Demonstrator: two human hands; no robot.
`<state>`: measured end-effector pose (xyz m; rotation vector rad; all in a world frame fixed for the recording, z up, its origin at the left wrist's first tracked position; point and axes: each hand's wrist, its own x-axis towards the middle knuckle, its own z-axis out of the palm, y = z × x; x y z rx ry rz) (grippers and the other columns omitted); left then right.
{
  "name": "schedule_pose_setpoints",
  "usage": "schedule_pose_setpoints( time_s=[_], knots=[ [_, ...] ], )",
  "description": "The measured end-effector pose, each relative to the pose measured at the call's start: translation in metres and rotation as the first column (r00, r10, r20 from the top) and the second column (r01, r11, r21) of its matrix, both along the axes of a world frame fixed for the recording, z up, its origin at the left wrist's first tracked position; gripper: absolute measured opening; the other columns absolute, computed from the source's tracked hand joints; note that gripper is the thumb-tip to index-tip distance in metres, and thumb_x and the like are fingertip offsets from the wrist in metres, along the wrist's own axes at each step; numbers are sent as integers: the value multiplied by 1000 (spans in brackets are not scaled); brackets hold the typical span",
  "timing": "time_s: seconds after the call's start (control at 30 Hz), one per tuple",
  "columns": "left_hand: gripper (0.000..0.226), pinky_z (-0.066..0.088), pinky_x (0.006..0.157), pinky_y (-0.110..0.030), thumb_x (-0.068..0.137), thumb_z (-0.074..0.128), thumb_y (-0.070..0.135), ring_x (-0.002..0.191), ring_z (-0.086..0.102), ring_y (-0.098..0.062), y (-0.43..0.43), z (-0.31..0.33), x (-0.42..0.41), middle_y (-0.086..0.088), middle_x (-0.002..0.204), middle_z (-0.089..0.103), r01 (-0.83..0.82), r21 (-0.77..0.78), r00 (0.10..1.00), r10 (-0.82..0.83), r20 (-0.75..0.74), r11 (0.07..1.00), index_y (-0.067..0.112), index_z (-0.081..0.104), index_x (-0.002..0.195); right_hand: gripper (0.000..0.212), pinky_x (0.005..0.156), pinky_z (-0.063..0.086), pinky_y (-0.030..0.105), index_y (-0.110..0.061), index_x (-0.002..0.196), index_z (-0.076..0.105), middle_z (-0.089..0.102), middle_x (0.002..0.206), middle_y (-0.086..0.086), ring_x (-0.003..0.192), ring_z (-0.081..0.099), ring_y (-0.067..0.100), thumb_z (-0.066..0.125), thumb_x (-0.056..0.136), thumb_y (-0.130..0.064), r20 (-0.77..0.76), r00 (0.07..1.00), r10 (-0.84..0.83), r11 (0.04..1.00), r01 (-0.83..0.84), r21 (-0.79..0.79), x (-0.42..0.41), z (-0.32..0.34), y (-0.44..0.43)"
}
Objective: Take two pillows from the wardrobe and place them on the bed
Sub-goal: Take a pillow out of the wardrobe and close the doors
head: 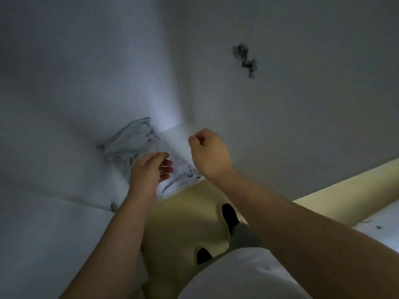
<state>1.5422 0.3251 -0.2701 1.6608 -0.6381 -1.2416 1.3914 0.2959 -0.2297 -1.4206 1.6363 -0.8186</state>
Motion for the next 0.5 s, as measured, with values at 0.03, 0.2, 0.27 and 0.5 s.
schedule_pose_setpoints(
  time_s=[0.03, 0.2, 0.27, 0.5],
  knots=[
    [18, 49, 58, -28, 97, 54, 13, 61, 65, -20, 2, -15, 5, -8, 74, 70, -20, 35, 1000, 20, 2, 999, 7, 70, 90, 21, 64, 47, 29, -13, 86, 59, 66, 89, 8, 77, 61, 23, 49, 97, -28, -28, 999, 19, 999, -18, 50, 6, -19, -8],
    [20, 49, 56, -27, 99, 53, 16, 62, 67, -19, 13, -100, 31, -6, 76, 70, -124, 246, 992, 111, 64, 961, 9, 70, 91, 23, 70, 47, 33, -18, 74, 50, 63, 84, 9, 81, 59, 28, 47, 96, -25, -112, 971, 210, 934, -165, 318, 45, -130, -44],
    [22, 48, 55, -27, 100, 51, 15, 60, 65, -19, 14, -127, 38, -5, 74, 69, -167, 330, 985, 146, 87, 929, 7, 70, 92, 22, 74, 45, 34, -13, 80, 53, 62, 89, 14, 84, 57, 29, 45, 98, -23, -125, 940, 317, 876, -240, 418, 57, -170, -54],
    [25, 48, 59, -30, 102, 50, 19, 59, 63, -18, -36, -251, 49, -3, 73, 68, -209, 505, 977, 198, 76, 837, 13, 67, 84, 15, 77, 44, 36, -11, 92, 55, 55, 94, 11, 85, 49, 25, 45, 98, -20, -131, 876, 465, 716, -285, 637, 77, -323, -119]
  ],
)
